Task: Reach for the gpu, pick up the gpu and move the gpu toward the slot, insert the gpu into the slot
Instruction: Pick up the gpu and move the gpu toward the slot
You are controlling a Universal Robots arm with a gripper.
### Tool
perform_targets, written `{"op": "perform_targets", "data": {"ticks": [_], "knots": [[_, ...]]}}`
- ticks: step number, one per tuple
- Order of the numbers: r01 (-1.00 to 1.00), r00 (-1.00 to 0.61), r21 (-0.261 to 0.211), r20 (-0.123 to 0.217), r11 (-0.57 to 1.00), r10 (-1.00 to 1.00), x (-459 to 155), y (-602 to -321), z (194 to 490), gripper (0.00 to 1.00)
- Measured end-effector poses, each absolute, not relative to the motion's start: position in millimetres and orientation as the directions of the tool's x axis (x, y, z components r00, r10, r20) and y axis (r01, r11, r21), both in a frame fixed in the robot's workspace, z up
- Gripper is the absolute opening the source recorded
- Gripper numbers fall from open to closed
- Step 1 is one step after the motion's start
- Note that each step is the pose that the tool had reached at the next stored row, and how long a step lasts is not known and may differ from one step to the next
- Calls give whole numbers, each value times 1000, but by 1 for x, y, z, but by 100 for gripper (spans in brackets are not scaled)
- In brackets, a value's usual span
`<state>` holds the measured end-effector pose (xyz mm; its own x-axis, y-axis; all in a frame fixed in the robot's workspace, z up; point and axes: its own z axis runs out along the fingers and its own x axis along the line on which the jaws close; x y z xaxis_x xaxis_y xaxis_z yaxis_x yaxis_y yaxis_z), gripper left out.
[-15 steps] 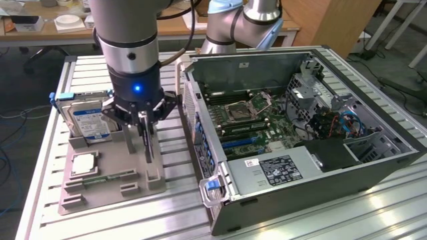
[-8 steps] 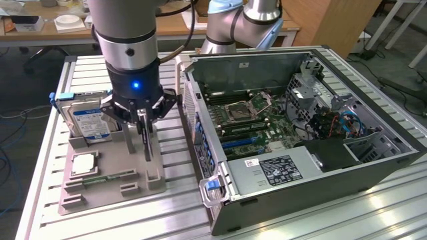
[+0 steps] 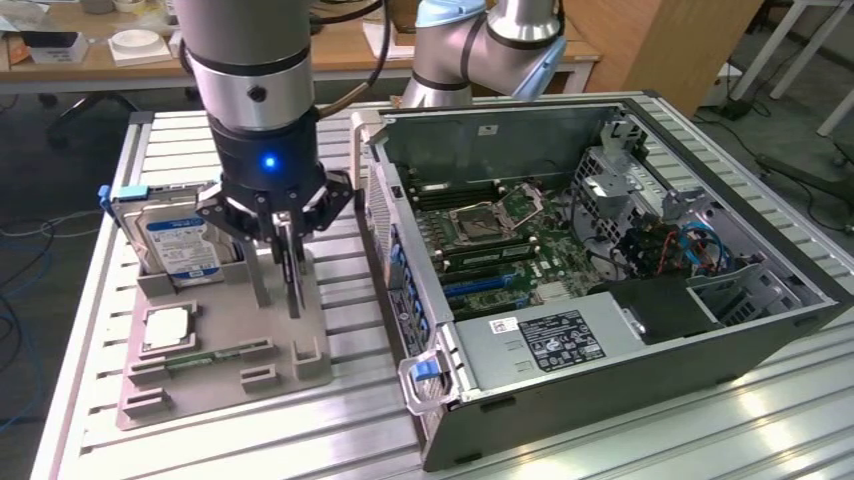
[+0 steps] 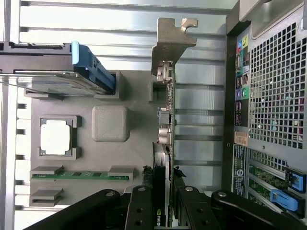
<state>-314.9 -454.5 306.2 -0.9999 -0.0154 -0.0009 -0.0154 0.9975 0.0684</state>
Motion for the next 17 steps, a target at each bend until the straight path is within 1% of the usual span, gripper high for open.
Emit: {"op": "perform_targets", "data": {"ticks": [17], "knots": [[-18,-1000,75,-1,997,-18,-315,-455,326,26]]}}
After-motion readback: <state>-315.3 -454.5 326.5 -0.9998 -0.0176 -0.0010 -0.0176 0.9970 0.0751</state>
